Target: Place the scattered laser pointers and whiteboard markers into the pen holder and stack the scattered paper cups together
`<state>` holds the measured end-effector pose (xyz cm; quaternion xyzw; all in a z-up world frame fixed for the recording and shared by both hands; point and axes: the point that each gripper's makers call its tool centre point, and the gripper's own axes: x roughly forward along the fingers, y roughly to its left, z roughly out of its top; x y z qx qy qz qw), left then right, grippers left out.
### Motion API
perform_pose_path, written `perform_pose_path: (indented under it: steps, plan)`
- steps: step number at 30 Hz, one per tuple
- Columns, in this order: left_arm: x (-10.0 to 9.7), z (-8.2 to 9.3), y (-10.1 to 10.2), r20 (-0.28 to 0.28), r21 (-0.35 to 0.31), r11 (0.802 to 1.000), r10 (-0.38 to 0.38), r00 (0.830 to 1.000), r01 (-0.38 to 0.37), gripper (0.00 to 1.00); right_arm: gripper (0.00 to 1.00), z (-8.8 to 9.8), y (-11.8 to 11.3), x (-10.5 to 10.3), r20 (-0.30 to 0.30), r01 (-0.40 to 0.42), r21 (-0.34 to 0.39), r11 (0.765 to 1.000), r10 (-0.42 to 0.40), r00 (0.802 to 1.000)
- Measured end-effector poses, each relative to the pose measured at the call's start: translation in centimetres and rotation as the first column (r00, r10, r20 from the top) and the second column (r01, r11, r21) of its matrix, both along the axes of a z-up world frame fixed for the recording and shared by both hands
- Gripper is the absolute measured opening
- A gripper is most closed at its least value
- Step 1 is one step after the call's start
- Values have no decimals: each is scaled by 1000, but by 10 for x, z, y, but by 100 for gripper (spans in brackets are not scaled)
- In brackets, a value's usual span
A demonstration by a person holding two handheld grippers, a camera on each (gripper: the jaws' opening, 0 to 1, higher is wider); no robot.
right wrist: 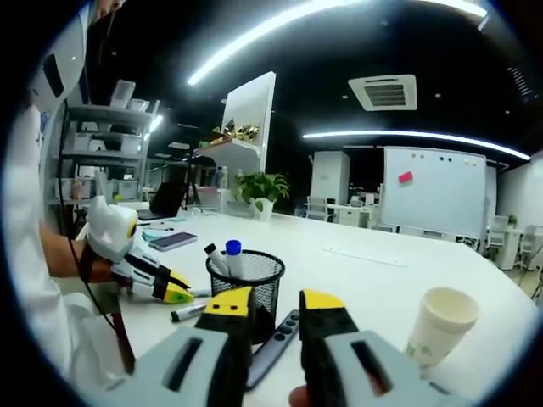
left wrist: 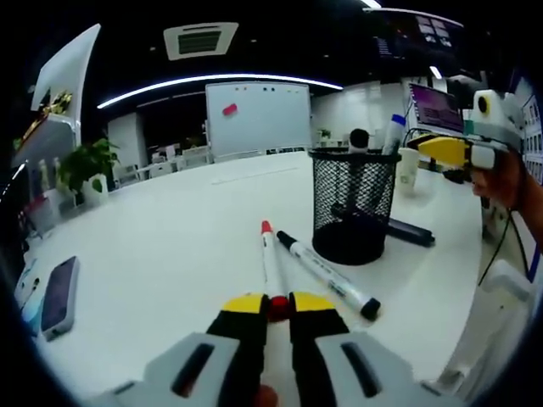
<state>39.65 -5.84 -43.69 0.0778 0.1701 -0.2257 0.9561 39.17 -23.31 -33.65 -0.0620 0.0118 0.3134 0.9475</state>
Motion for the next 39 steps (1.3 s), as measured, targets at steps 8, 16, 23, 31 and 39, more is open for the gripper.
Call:
perform_pose_path:
  steps: [8,16,23,31,39]
  plan:
    - [0,0,-1,7,10,1000,-3,1000,3,12,21,1,1,0,3,-1,-5,1000,1,1000]
    - [0,1,-2,15,22,1000,-10,1000,10,11,21,1,2,1,3,-3,-5,1000,3,1000]
    - [0,1,0,33,60,998,-23,999,21,11,21,1,2,0,2,-7,-12,1000,7,1000]
    - [0,5,-1,43,46,999,-28,999,26,11,21,1,2,1,5,-7,-15,1000,7,1000]
    - [-1,9,-2,60,57,998,-40,997,37,11,21,-2,4,0,0,-8,-20,1000,8,1000]
